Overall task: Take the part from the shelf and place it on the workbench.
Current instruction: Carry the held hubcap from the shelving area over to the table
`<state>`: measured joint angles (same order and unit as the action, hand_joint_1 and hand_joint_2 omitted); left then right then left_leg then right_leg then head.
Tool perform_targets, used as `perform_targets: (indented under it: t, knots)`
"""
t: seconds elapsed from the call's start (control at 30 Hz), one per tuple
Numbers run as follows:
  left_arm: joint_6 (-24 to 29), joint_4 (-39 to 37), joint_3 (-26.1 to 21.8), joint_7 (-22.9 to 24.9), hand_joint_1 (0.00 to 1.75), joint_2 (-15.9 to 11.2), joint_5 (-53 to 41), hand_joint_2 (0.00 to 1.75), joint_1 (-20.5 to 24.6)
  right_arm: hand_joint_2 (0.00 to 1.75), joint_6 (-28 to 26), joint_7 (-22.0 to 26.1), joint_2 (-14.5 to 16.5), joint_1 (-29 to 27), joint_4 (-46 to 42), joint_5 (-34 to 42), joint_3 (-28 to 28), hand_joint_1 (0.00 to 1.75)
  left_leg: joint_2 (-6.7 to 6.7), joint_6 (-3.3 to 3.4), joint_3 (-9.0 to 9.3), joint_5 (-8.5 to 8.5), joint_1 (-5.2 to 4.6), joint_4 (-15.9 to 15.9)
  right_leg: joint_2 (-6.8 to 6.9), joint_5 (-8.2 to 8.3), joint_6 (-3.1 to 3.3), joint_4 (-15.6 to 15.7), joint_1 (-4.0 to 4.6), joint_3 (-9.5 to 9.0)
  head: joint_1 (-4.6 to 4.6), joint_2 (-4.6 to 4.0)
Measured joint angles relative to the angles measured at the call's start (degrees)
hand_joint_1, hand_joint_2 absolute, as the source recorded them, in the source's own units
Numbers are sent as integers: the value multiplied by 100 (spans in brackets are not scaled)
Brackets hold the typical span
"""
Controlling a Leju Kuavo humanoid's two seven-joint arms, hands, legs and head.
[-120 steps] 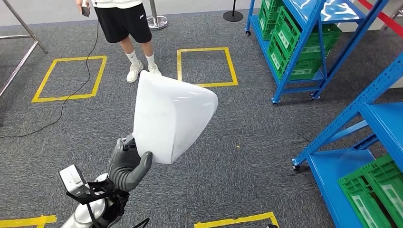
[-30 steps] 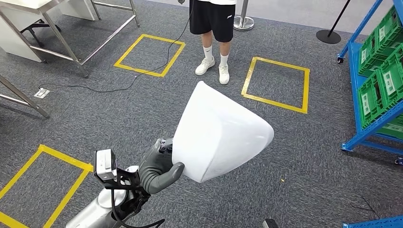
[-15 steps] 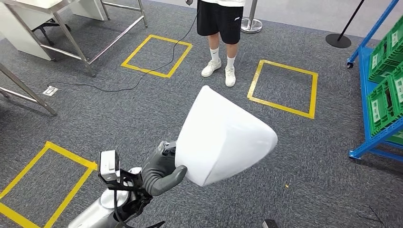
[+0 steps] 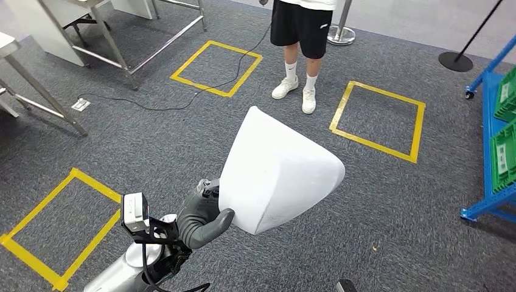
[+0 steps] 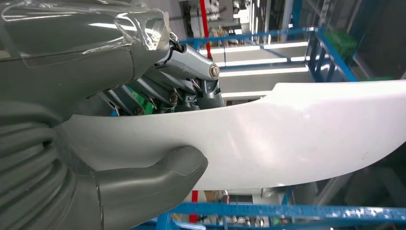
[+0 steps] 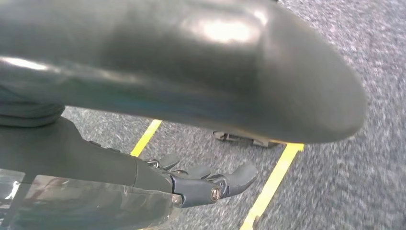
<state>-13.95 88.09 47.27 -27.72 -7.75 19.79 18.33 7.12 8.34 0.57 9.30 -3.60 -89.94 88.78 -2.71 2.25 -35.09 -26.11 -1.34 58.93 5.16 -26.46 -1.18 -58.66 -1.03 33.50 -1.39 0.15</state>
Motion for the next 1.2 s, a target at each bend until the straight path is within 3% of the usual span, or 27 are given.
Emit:
perform_targets:
  t: [0.03, 0.1, 0.17, 0.2, 0.23, 0.27, 0.3, 0.37, 0.43, 0.5, 0.53, 0.6, 0.67, 0.73, 0.77, 0.8, 0.83, 0.9, 0.97, 1.03, 1.1, 1.13, 1.2]
  knots:
    - [16, 5, -4, -5, 175, -3, 1, 175, -6, 0, 5, -5, 4, 8, 0, 0, -1, 0, 65, 23, 55, 33, 9, -62, 17, -12, -23, 5, -5, -20, 5, 0]
    - [42, 16, -10, -22, 175, 0, 7, 175, 5, 0, 14, -8, 4, 21, 0, 0, -2, 0, 194, 83, 186, 123, 42, -216, -137, -134, -29, -215, -8, 45, 14, 0]
    - [54, 18, -4, -32, 175, 9, 11, 175, 16, 0, 16, -8, -4, 12, -1, -1, -2, 0, 328, 118, 244, 174, 61, -279, -390, -416, 12, -928, -14, 396, 32, 0]
    - [58, 17, -1, -30, 175, 12, 10, 175, 8, 0, 16, -8, -7, 2, -1, -1, -2, 0, 405, 125, 242, 179, 58, -278, -451, -536, 17, -1317, -15, 609, 40, 0]
    - [58, 16, 3, -29, 175, 10, 10, 175, -7, 0, 16, -9, -10, -7, -1, -1, -2, 0, 485, 125, 242, 176, 56, -275, -480, -588, -2, -1575, -18, 773, 43, 0]
    - [59, 15, 5, -28, 175, 9, 10, 175, -21, 0, 16, -9, -15, -12, -1, -2, -2, 0, 565, 123, 243, 173, 56, -272, -489, -543, -43, -1610, -23, 833, 43, 0]
    - [63, 15, 4, -28, 175, 9, 10, 175, -30, 0, 16, -9, -20, -12, -1, -2, -2, 0, 644, 115, 246, 167, 61, -265, -500, -408, -100, -1398, -34, 776, 44, 0]
    - [73, 15, 2, -31, 175, 10, 10, 175, -33, 0, 16, -9, -32, -2, -1, -2, -3, 0, 790, 73, 230, 135, 61, -214, -642, -46, -204, -571, -72, 451, 48, 0]
    - [93, 16, -2, -41, 175, 8, 9, 175, -39, 0, 16, -8, -37, 6, -1, -1, -8, 0, 912, 10, 182, 77, 50, -131, -800, 167, -181, -16, -96, 204, 46, 0]
    - [128, 17, -7, -56, 175, -3, 4, 175, -54, 0, 16, -7, -27, 23, -1, 0, -19, 0, 1000, -42, 145, 42, 62, -98, -784, 198, -84, 59, -82, 153, 46, 0]
    - [146, 17, -12, -64, 175, -12, 2, 175, -61, 0, 16, -5, -14, 38, -1, -1, -26, 0, 986, -67, 138, 26, 73, -81, -739, 196, -52, 67, -82, 141, 50, 0]
    - [175, 20, -27, -81, 175, -27, -3, 175, -55, 0, 16, 1, 4, 62, -4, -1, -33, 0, 741, -131, 37, -121, 87, 148, -644, 187, 10, 82, -96, 110, 20, 0]
    - [190, 21, -39, -95, 175, -38, -7, 175, -52, 0, 16, 5, 5, 53, -9, 0, -38, 0, 432, -198, -284, -440, 119, 784, -537, 158, 59, 88, -86, 80, -11, 0]
    - [204, 21, -43, -98, 175, -50, -8, 175, -65, 0, 16, 5, 5, 42, -15, 0, -40, 0, 345, -245, -661, -647, 174, 1430, -412, 130, 82, 85, -73, 63, -13, 0]
    - [211, 21, -43, -98, 175, -58, -8, 175, -71, 0, 16, 5, 5, 41, -17, 0, -41, 0, 330, -259, -734, -606, 194, 1510, -351, 116, 84, 85, -72, 52, -14, 0]
    - [221, 21, -45, -98, 175, -64, -8, 175, -74, 0, 16, 5, 9, 42, -18, 0, -43, 0, 302, -266, -686, -460, 207, 1357, -292, 99, 78, 84, -72, 34, -14, 0]
    - [228, 21, -49, -98, 175, -69, -8, 175, -74, 0, 16, 5, 14, 44, -18, 0, -43, 0, 241, -263, -523, -249, 212, 1007, -239, 79, 67, 85, -73, 7, -15, 0]
    - [237, 22, -64, -99, 175, -74, -8, 175, -68, 0, 16, 5, 26, 46, -18, 0, -44, 0, -18, -225, -141, 74, 179, 240, -146, 41, 30, 89, -55, -52, -10, 0]
    - [241, 25, -81, -105, 175, -76, -8, 175, -59, 0, 16, 5, 30, 47, -20, 0, -44, 0, -138, -172, -3, 137, 124, -57, -57, 13, -25, 101, -35, -86, -8, 0]
    - [245, 34, -93, -109, 175, -83, -9, 175, -58, 0, 16, 5, 40, 51, -22, 0, -44, 0, -7, -104, 0, 149, 109, -89, 36, -5, -89, 127, -38, -110, -11, 0]
    - [248, 54, -101, -114, 175, -77, -9, 175, -51, 0, 16, 6, 43, 62, -26, 0, -44, 0, 126, -22, 62, 197, 132, -178, -92, -101, -114, -16, -54, -67, 5, 0]
    - [249, 63, -103, -116, 175, -65, -9, 175, -46, 0, 16, 6, 43, 61, -27, 0, -44, 0, 196, 13, 97, 220, 147, -217, -222, -219, -98, -268, -58, 50, 23, 0]
    - [249, 65, -94, -117, 175, -41, -10, 175, -47, 0, 15, 4, 37, 39, -30, 0, -44, 0, 342, 48, 108, 226, 138, -227, -435, -514, -43, -1059, -54, 457, 49, 0]
